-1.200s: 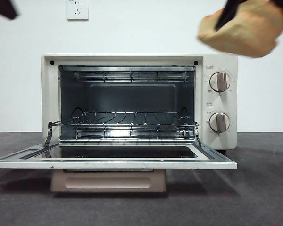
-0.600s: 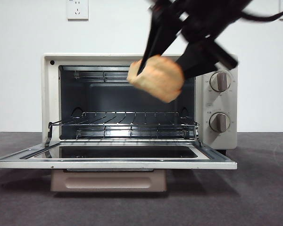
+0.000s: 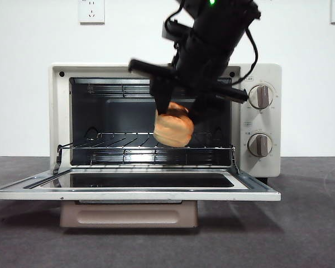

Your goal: The left arm flap open the oven, the right arm pick bread and place it into oven, the left arm flap close the oven

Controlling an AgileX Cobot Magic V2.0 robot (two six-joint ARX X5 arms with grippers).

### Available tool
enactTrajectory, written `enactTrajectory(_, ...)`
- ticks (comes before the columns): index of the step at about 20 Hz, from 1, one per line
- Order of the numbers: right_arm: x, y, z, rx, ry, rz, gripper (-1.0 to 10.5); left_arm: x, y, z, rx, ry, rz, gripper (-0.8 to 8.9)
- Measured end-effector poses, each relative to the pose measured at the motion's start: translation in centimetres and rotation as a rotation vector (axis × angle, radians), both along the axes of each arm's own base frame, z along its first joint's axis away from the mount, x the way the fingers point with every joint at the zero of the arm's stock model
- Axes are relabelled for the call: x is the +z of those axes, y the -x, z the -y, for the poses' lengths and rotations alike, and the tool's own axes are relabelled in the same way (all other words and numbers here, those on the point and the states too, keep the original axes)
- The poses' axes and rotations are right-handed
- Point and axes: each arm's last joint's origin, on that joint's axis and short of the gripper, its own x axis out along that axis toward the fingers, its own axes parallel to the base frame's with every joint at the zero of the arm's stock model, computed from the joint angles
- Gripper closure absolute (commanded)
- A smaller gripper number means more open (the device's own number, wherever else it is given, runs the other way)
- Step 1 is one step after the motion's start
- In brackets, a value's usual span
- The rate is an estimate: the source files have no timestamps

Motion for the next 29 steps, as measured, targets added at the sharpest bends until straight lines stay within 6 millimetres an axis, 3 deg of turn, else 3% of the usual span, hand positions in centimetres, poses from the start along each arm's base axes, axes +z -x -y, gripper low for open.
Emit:
enactTrajectory(8,-0.7,-0.2,-0.2,-0.040,0.036,0.011,4.9,0.0,0.0,0.0,0.000,0.000,0.000,8.02)
enactTrajectory(11,-0.4,0.0,-0.1,-0.038,0.039,0.009,4.9,0.0,0.0,0.0,0.000,0.000,0.000,8.02)
enactTrajectory(16,2.5,2.1,0.4,0.000,0.019,0.032,4.9,0.0,0.0,0.0,0.000,0.000,0.000,8.02)
enactTrajectory(21,5.9,5.7,1.8,0.172,0.006,-0.019,4.9,0.1,0.0,0.0,0.000,0.004,0.008,8.02)
enactTrajectory(25,9.5,8.6,4.7,0.300,0.021,0.043,4.9,0.5,-0.3,0.1,0.003,0.030,0.050,8.02)
enactTrajectory(29,11.4,11.1,8.2,0.359,0.096,0.056,4.9,0.6,-0.5,0.2,0.009,0.046,0.063,8.02)
